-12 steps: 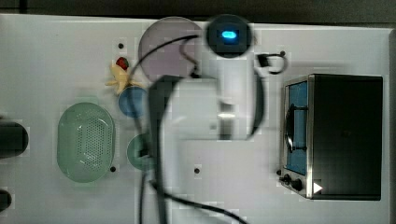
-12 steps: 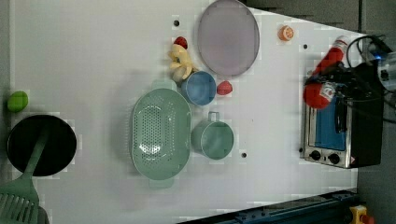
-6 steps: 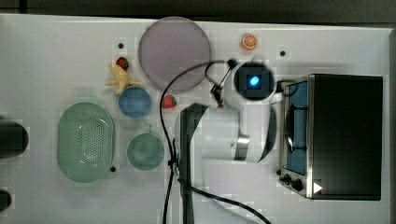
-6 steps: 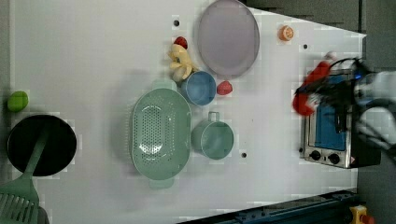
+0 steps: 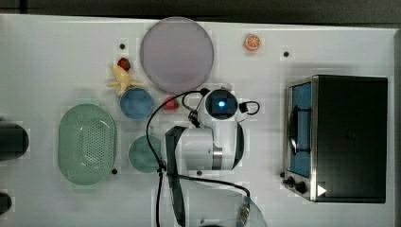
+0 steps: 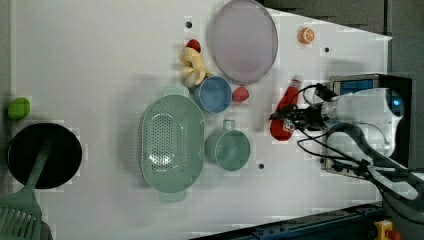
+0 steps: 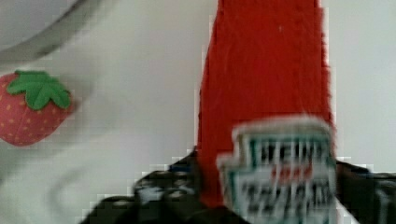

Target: Pick ketchup from strainer and place it on the table

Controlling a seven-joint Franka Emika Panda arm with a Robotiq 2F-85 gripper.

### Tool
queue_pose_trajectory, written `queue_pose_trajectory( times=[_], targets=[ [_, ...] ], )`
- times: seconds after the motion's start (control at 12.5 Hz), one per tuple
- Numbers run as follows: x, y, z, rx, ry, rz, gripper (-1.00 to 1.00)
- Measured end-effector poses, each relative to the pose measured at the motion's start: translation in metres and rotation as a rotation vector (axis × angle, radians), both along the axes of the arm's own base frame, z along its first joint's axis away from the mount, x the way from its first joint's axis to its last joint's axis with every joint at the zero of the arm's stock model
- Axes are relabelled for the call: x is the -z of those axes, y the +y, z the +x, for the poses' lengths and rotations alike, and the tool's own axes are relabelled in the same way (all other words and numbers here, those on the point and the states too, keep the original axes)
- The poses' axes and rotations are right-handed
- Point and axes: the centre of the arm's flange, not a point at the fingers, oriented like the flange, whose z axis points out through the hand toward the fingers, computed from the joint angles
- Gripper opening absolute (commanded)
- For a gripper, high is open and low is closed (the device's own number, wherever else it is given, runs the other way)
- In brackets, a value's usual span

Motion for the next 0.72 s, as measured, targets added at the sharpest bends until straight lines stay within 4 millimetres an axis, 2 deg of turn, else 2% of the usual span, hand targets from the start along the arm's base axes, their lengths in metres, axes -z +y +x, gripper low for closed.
queue_pose_trajectory(
  times=[0.16,0.24,0.32,0.4,0.48,0.56,0.72],
  targets=[
    [0.010,0.004,-0.004,-0.016,0.006,0.000,1.00],
    [0.006,0.003,-0.004,-0.013,-0.001,0.000,1.00],
    [-0.007,0.002,0.000,-0.015,-0.025,-0.006,1.00],
    [-0.028,-0.001,0.005,-0.013,-0.057,-0.017,1.00],
    [-0.057,-0.005,0.012,-0.008,-0.103,-0.033,1.00],
    [-0.090,-0.008,0.018,-0.005,-0.135,-0.051,1.00],
    [-0.169,-0.013,0.034,0.014,-0.175,-0.077,1.00]
  ],
)
